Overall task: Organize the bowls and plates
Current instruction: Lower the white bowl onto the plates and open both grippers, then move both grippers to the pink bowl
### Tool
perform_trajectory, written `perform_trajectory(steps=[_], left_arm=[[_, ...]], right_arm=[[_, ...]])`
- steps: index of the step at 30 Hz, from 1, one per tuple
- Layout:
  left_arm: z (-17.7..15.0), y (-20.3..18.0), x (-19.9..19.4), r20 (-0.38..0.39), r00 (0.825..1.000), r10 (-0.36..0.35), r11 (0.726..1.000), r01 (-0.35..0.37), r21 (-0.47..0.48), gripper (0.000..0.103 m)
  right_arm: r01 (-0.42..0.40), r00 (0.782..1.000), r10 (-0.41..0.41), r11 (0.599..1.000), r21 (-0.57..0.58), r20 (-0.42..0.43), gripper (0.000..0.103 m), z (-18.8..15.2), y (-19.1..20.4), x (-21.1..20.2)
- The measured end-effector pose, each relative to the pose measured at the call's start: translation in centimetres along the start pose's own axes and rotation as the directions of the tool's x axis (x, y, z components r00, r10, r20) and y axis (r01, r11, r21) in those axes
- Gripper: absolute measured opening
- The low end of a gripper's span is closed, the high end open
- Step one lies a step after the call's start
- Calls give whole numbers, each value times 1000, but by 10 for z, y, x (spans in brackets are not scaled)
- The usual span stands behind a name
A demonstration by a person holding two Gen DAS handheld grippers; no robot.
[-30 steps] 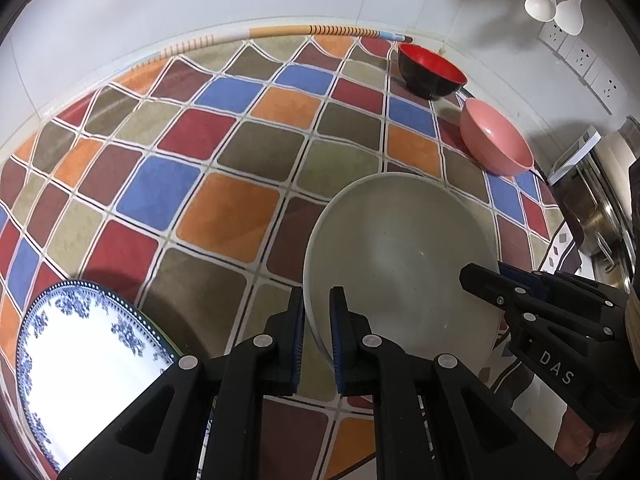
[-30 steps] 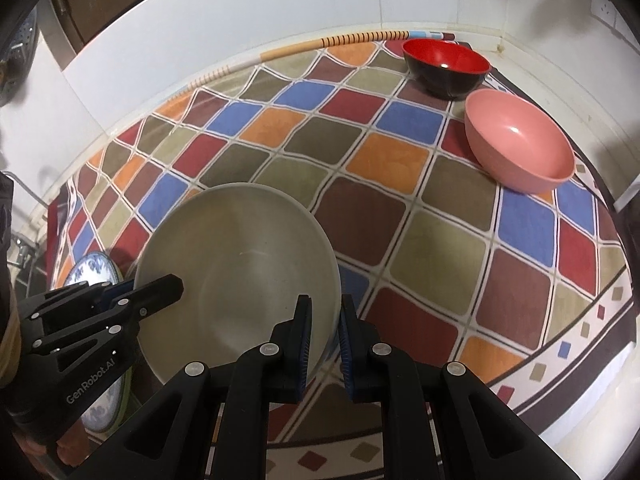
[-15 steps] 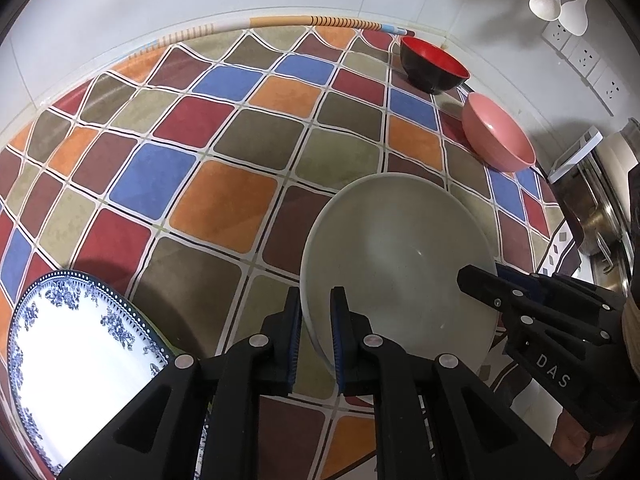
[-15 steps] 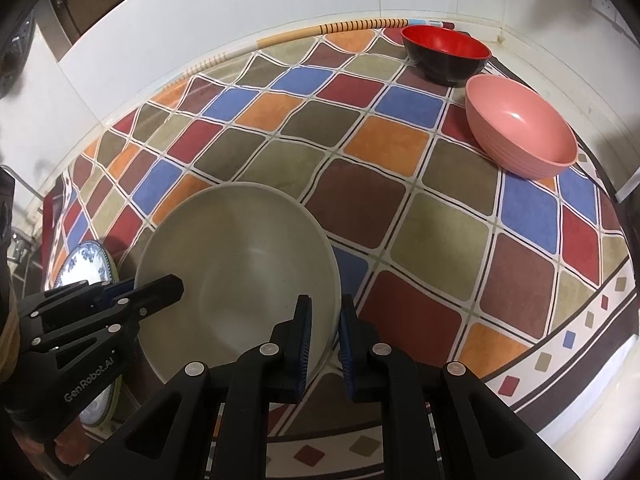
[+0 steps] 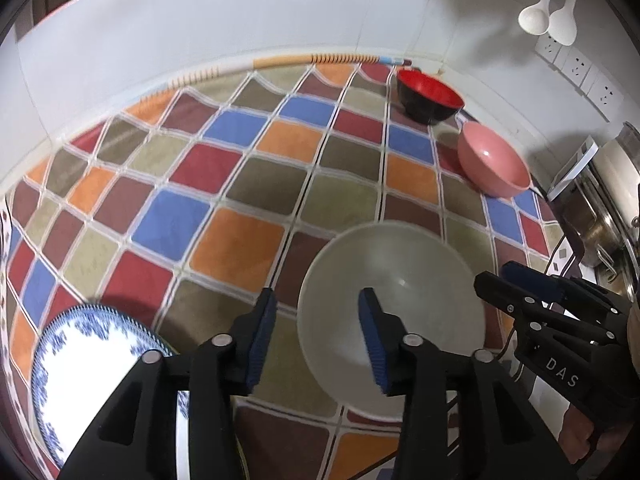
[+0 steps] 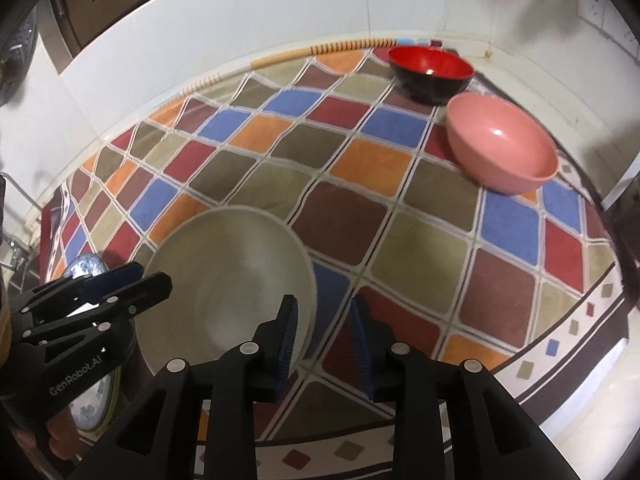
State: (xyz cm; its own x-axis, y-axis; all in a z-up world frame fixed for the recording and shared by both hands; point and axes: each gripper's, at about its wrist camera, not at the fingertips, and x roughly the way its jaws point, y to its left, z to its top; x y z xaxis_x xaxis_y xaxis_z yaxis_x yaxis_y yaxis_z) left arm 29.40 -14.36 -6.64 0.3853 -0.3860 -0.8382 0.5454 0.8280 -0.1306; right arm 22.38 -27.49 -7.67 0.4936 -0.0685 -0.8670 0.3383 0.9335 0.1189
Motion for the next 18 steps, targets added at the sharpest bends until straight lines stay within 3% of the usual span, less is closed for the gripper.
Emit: perform_trajectory(steps=[4,18], left_arm=[[18,-12,-4,35,999,5,999,-7,52,49],[88,-80,3,102,992,-72,976,49,214,61]], right_arm=[[36,998,-37,999,20,51,39,5,-11,-11],[172,962,-203,970,172,181,39,38,-86,-40]])
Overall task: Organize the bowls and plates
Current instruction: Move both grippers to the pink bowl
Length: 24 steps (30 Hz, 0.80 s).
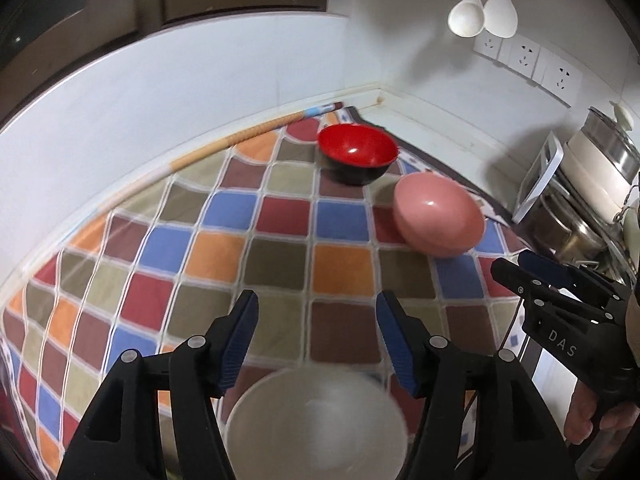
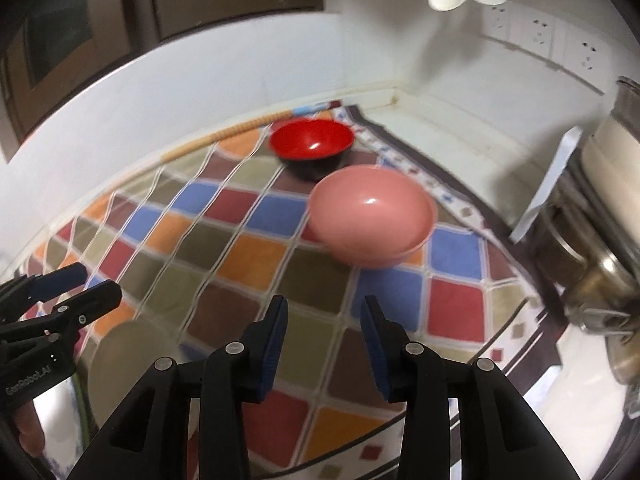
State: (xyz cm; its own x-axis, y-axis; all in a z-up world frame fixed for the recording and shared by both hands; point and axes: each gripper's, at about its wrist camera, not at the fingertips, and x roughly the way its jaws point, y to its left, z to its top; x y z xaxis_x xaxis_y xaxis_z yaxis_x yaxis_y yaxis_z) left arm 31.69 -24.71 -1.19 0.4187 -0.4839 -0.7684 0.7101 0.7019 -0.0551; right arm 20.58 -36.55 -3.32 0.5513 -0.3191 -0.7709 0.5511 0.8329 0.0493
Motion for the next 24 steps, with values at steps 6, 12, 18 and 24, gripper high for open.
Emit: perform_trajectory(steps=[6,12,18,24], left_arm=[[28,-16,25,-28,998,-50,998,51,37,61],[51,-31,51,-57,996,-62,994,67,84,61],[69,-45,83,-103,991,-82,987,95,126,59],[85,-56,116,-155,983,-95,982,118,150,53]], right_arm=[[29,999,-31,998,49,31,39,19,-26,6],[56,997,-60,994,99,46,39,37,-49,20],[63,998,-66,987,145,20,39,45,-68,39],[63,998,-60,981,185,-19,39,51,-81,62]])
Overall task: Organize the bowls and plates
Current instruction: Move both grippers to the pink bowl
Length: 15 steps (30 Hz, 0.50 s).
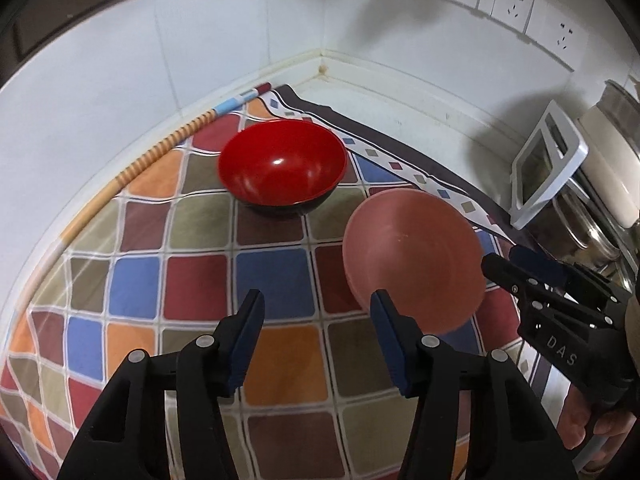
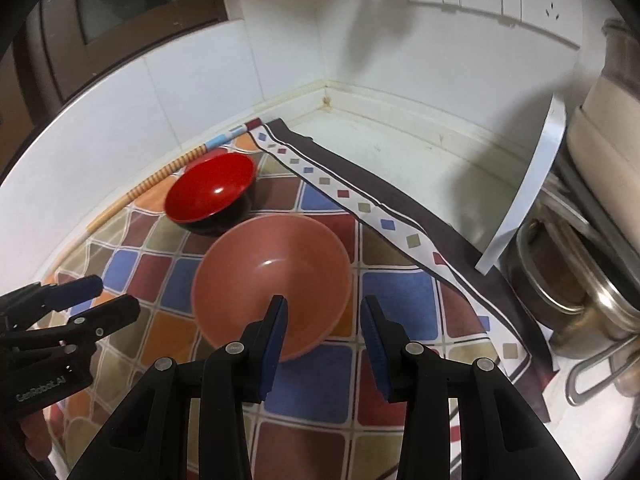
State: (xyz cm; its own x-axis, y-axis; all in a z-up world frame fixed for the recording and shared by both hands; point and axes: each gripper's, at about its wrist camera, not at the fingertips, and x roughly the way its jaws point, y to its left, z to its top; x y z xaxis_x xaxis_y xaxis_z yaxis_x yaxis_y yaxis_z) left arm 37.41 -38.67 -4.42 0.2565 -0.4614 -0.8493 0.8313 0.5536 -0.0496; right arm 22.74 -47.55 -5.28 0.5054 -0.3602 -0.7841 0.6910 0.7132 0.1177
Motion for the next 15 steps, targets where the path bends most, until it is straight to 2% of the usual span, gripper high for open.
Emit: perform_trajectory(steps=[8,15], left_arm=[[17,-9,40,-68,997,-19,999,22,34,45],[22,-12,73,-140,989,-46,998,50,25,30]], right_arm=[[2,999,0,999,39,-53,39,6,-10,32],[-4,995,11,997,80,-95,36,7,-18,51]])
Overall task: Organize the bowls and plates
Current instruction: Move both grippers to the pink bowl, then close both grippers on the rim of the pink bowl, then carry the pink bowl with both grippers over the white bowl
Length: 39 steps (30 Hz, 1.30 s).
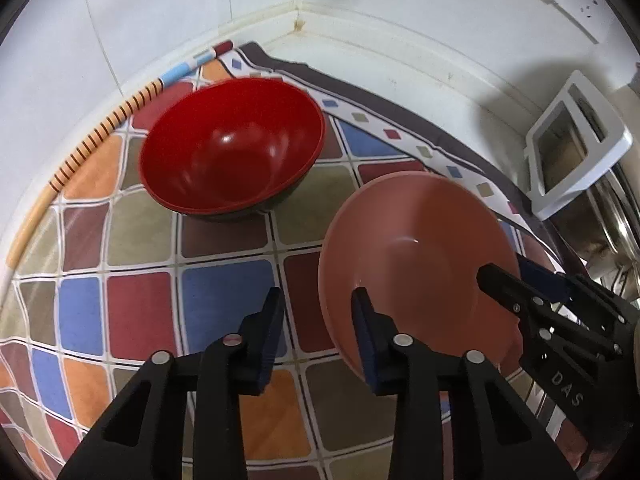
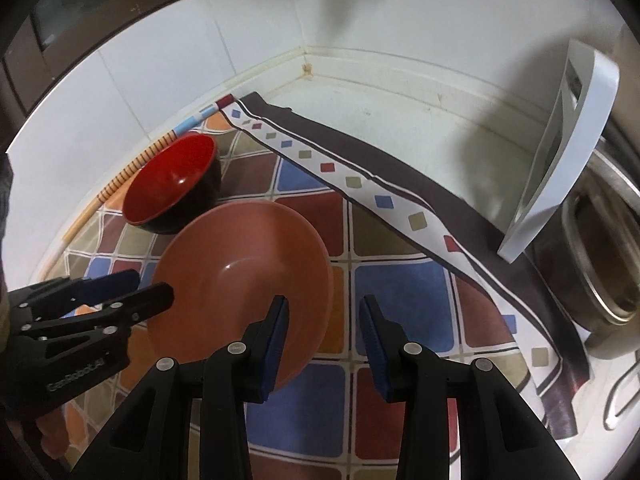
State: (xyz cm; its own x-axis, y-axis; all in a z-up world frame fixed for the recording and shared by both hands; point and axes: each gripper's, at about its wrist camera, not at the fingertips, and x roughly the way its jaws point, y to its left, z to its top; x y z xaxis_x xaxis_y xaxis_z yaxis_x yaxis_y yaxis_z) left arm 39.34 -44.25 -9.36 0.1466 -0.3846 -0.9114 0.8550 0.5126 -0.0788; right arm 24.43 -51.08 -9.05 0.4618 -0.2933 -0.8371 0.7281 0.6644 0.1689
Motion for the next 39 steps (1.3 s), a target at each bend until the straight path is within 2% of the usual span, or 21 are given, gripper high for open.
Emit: perform_trajectory(steps=[8,13,24,33,39], left_arm=[[5,-6,13,-17,1000,-3,1000,3,17,11],[6,-8,9,3,1000,24,999,-24,26,10],[-4,-4,-25,50,998,24,1000,-24,-6,10],[-31,8,-72,118,992,33,998,-27,-59,10],[-63,17,-107,167,986,27,993,-6,-120,10]], right_arm=[[-14,999,14,1000,-1,-37,19,1,3,17],[-9,999,9,1000,4,-38,16,2,5,19],[-27,999,27,1000,5,-18,14,4,12,1],[-58,998,59,998,-36,23,14,-2,31,-35],[-91,995,94,993,-72,46,14,-15,46,-62]])
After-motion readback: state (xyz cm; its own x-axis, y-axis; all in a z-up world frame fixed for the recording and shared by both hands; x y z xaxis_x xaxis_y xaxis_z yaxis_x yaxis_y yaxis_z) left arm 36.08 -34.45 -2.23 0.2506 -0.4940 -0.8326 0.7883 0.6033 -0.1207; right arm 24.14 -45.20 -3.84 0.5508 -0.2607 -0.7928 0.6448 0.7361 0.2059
